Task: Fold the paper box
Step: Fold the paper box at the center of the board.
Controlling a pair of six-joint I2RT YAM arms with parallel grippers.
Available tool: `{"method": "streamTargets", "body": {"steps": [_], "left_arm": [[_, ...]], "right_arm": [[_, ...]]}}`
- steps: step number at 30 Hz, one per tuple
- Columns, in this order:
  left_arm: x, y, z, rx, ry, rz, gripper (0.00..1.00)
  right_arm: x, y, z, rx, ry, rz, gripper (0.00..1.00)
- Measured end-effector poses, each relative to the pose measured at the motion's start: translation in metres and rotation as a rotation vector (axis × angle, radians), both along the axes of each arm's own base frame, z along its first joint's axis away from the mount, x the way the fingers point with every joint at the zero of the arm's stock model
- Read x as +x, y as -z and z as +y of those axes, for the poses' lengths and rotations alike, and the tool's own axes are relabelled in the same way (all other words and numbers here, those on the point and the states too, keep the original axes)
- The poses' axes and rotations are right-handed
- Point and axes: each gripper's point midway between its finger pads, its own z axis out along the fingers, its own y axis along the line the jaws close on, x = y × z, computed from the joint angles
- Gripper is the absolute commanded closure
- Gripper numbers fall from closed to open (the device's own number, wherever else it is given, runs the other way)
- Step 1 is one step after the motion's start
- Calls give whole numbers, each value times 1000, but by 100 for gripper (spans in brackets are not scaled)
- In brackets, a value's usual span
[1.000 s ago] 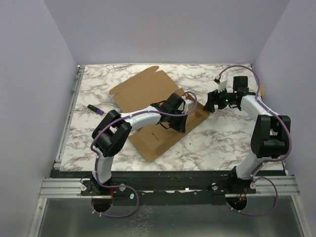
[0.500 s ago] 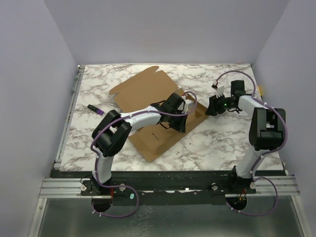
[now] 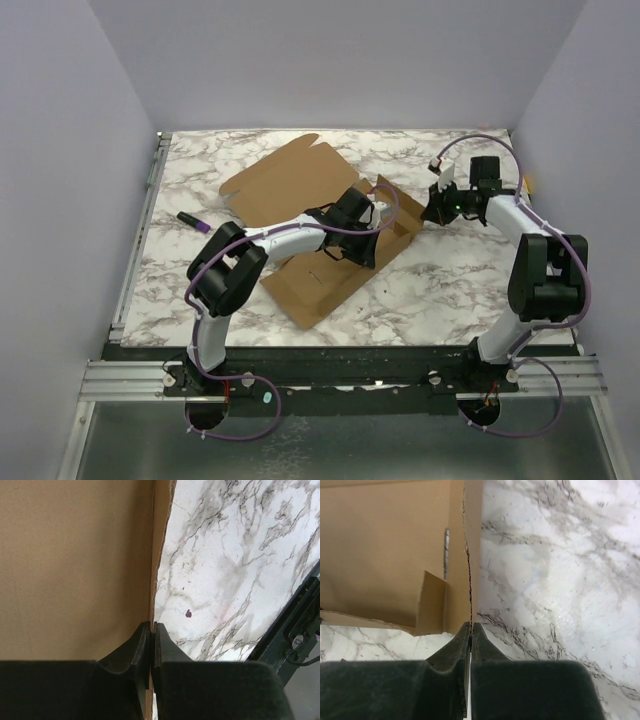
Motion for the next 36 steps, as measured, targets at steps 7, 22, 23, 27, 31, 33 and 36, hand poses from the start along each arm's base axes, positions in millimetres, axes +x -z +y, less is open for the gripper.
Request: {"method": "streamTargets", "body": {"steps": [7, 22, 23, 27, 31, 33, 36], "left_arm": [[5, 2, -3, -9, -1, -3, 95], [9, 7, -2, -2, -9, 5, 95], [9, 7, -2, -3, -8, 5, 95], [8, 7, -2, -4, -7, 7, 95], [8, 7, -2, -4, -7, 8, 95], [8, 6, -2, -4, -7, 8, 95], [8, 6, -2, -4, -7, 8, 95]], "right_arm": [[-6, -23, 24, 0, -61, -57, 98], [-22, -10, 52, -8, -148, -22, 70], [-22, -7, 52, -9, -150, -15, 69], [-16, 0, 51, -12, -153, 1, 65], [-15, 1, 53, -6, -158, 12, 59], [-15, 0, 54, 0, -162, 19, 52], [-20, -1, 57, 25, -171, 39, 41]]}}
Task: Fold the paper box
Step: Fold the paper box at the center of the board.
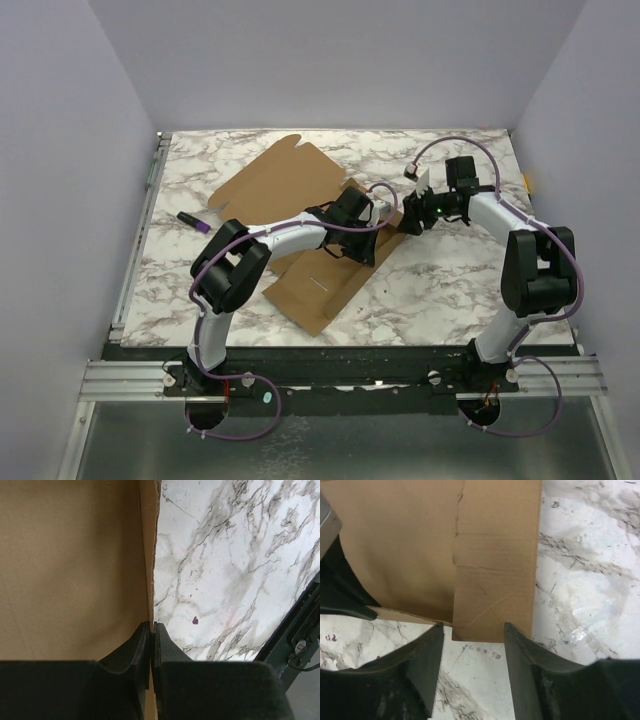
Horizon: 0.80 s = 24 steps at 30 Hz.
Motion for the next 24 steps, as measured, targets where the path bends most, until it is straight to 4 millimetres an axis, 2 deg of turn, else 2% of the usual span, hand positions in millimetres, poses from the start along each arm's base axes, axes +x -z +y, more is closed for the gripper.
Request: {"method": "streamTargets", "body": {"steps": [5, 10, 13, 16, 19, 24], "left_arm": [[0, 0, 0, -1, 0, 1, 95], [0, 0, 0, -2, 1, 1, 95], [0, 0, 0, -3, 2, 2, 95], [0, 0, 0, -5, 3, 3, 95], [0, -1, 0, -5, 4, 3, 95], [-2, 1, 0, -4, 9, 5, 96]], "right_arm": [[-4, -8, -9, 68, 34, 42, 32], [3, -25, -48, 149, 162, 45, 26], [1, -26, -62, 200, 229, 75, 26], [2, -16, -69, 253, 282, 145, 26], [3, 7, -73, 293, 336, 244, 26], [1, 29, -71, 332, 398, 348, 26]]}}
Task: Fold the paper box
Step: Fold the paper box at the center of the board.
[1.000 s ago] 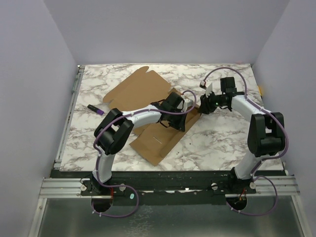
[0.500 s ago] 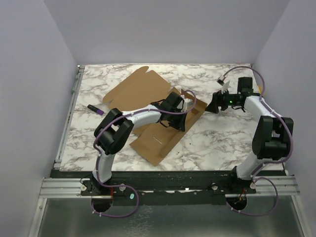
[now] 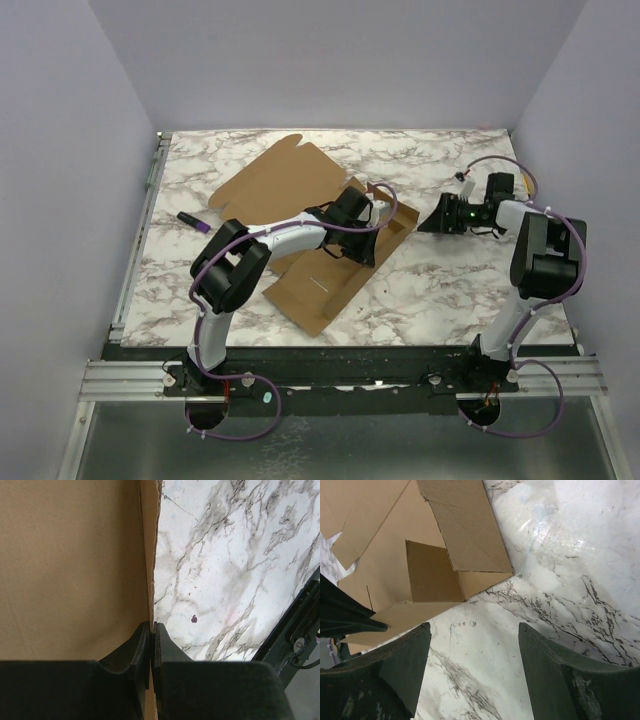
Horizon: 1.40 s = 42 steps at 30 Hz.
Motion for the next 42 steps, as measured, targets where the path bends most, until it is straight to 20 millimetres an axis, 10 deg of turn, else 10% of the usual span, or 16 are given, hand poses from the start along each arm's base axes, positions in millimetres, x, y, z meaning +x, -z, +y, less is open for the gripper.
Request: {"method": "streamTargets", "body": {"steps": [12, 35, 42], "left_arm": [[-3, -16, 2, -24, 13, -25, 97], [-9, -21, -3, -59, 39, 2, 97], [-10, -23, -5, -70, 40, 6, 97]], "right_arm": [[-21, 10, 14, 143, 177, 164, 24], [6, 0, 23, 452, 357, 256, 17], [7, -4, 27, 520, 329, 268, 0]]}}
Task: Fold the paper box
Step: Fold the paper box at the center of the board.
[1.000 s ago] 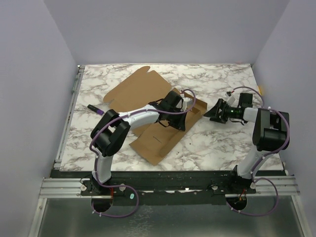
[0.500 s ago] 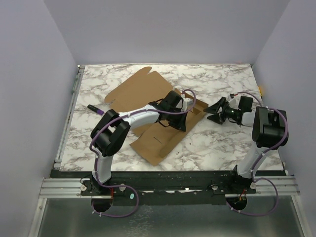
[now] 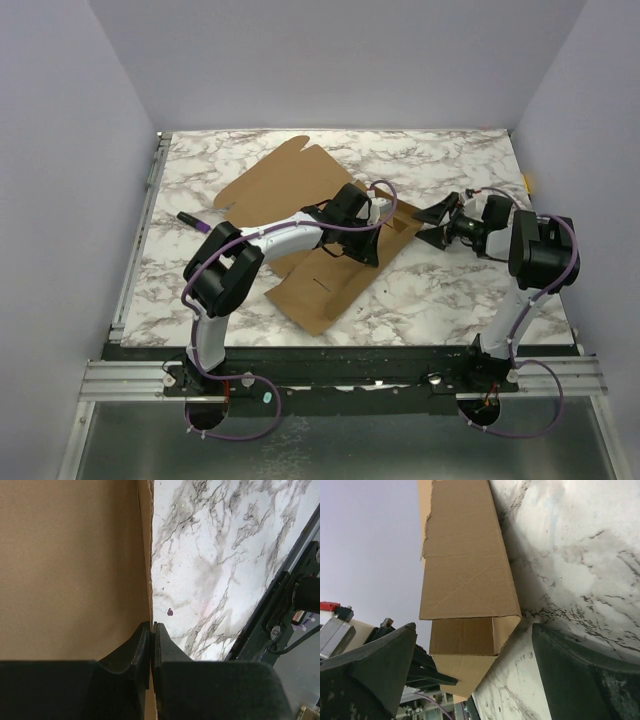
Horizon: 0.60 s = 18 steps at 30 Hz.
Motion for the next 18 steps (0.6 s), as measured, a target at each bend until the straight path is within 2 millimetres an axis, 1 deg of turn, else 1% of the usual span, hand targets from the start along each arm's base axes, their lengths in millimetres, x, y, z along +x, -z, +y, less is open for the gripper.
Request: {"method": "streamTargets", "body": {"steps": [3, 8, 9, 13, 18], "left_arm": [[0, -1, -1, -9, 4, 2, 97], [0, -4, -3, -18, 4, 4, 97], [0, -5, -5, -25, 4, 3, 97], [1, -5, -6, -27, 5, 5, 97], [3, -2, -10, -36, 11, 5, 97]], "right_arm": [[-3, -4, 3, 31, -10, -12, 1], [-7, -11, 12, 46, -50, -44, 6], [-9, -13, 20, 27, -81, -79, 9], [-9, -17, 23, -20, -103, -121, 13], [-2, -35, 24, -127, -125, -249, 16]]}}
